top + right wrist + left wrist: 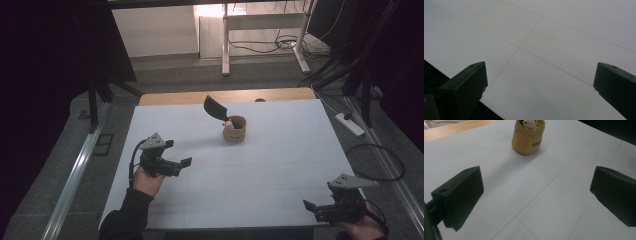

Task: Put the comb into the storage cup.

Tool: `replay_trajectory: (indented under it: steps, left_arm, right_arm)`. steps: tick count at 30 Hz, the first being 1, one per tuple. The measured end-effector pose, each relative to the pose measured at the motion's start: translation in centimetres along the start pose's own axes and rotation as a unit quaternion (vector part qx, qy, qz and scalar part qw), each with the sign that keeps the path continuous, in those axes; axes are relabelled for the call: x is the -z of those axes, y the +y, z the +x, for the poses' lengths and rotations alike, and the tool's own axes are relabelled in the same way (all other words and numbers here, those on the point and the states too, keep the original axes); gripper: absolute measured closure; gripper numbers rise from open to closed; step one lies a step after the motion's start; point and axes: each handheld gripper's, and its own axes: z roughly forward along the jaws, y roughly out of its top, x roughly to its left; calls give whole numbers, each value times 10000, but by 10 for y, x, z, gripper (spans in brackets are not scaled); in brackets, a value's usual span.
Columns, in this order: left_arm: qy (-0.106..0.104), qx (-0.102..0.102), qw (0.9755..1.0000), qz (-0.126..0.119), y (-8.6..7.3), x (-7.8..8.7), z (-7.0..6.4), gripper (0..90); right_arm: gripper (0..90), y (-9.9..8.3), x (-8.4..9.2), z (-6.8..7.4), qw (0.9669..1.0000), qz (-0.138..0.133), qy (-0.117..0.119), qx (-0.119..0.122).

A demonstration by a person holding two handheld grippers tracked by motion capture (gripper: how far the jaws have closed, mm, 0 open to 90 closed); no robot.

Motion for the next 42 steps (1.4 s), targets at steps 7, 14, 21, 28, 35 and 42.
replay_trajectory:
  steps: [7, 14, 21, 28, 35, 42]
  left_arm:
    - [33, 59, 10000, 40, -8, 8, -2, 0]
    - [89, 146, 9998, 34, -17, 18, -4, 0]
    - [160, 253, 9996, 16, -27, 31, -6, 0]
    - [230, 345, 9991, -24, -36, 43, -8, 0]
    - [311, 418, 9986, -27, -46, 55, -12, 0]
    - [377, 483, 9981, -10, -54, 65, -13, 0]
  right_arm:
    - [0, 0, 0, 0, 10000, 4, -1, -4]
    - [0, 0, 0, 0, 10000, 16, 0, 6]
    - [0, 0, 0, 0, 10000, 29, -5, 13]
    - [0, 0, -1, 1, 10000, 33, -14, 19]
    - [0, 0, -1, 1, 10000, 42, -18, 23]
    - [0, 0, -1, 1, 10000, 51, -26, 24]
